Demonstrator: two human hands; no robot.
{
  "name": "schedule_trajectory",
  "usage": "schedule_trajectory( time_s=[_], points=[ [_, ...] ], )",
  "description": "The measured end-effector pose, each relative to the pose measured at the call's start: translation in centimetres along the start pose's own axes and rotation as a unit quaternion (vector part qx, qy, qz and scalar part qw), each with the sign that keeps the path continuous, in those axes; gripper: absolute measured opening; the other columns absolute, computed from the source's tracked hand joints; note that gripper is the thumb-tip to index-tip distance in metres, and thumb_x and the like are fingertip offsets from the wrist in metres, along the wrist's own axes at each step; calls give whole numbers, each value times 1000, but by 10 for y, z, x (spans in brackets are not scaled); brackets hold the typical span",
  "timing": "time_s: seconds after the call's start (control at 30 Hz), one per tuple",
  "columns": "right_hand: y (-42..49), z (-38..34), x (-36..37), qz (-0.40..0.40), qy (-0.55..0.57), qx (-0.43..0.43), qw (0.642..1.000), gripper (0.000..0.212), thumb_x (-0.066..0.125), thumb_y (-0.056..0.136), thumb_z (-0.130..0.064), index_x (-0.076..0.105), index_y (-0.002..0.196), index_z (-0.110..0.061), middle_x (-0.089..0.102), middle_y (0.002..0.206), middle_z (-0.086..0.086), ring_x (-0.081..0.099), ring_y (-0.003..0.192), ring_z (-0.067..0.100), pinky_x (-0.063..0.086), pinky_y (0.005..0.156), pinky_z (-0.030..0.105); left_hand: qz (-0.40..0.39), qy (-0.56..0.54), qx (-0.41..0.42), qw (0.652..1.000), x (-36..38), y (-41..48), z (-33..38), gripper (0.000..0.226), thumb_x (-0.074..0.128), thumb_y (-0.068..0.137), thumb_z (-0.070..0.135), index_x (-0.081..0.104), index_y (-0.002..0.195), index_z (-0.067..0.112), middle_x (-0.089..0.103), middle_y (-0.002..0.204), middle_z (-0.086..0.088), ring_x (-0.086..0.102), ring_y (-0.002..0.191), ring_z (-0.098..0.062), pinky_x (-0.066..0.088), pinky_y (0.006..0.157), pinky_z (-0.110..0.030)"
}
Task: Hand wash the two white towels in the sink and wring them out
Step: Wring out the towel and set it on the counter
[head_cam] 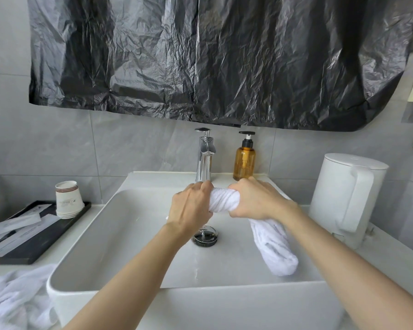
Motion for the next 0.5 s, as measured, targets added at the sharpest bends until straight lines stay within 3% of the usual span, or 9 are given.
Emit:
schedule_trajectory(
  time_s=[0.1,0.17,0.23,0.37,0.5],
  points=[
    [13,6,-4,-118,82,43,989,28,74,62,-26,48,65,-16,46,58,-3,40,54,18,30,52,29,44,32,20,998,-4,2,3,41,71,78,26,54,114,17,63,104,2,60,99,-19,34,62,-27],
    [12,9,6,-194,134,78,969,23,75,60,-21,54,70,-14,52,59,-1,45,55,18,33,54,29,63,58,76,993,-2,2,6,48,89,49,28,61,86,16,63,74,3,63,68,-17,32,49,-23],
    [7,12,22,-238,199,114,944,20,72,63,-13,55,73,-11,56,59,5,52,55,22,38,57,28,87,102,118,984,0,0,8,49,91,31,19,57,67,18,55,56,5,56,48,-16,30,40,-20],
    [-4,17,36,-286,279,148,905,15,67,69,-2,54,74,-7,55,60,9,54,50,20,41,56,26,135,121,201,963,-2,-6,18,35,74,39,2,57,66,17,54,58,4,54,50,-17,34,43,-23],
    [-10,16,33,-328,303,151,882,15,67,74,-3,56,84,-6,57,55,6,53,45,15,42,49,23,137,109,215,961,-2,-6,20,23,62,52,4,59,71,16,56,63,3,56,56,-18,39,48,-27]
  ],
)
Point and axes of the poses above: each hand's wrist, its own y-axis towards the middle knuckle, its own x-axis out of the palm, z = x × y, the point moved 5 cm from there along y, towards the middle knuckle
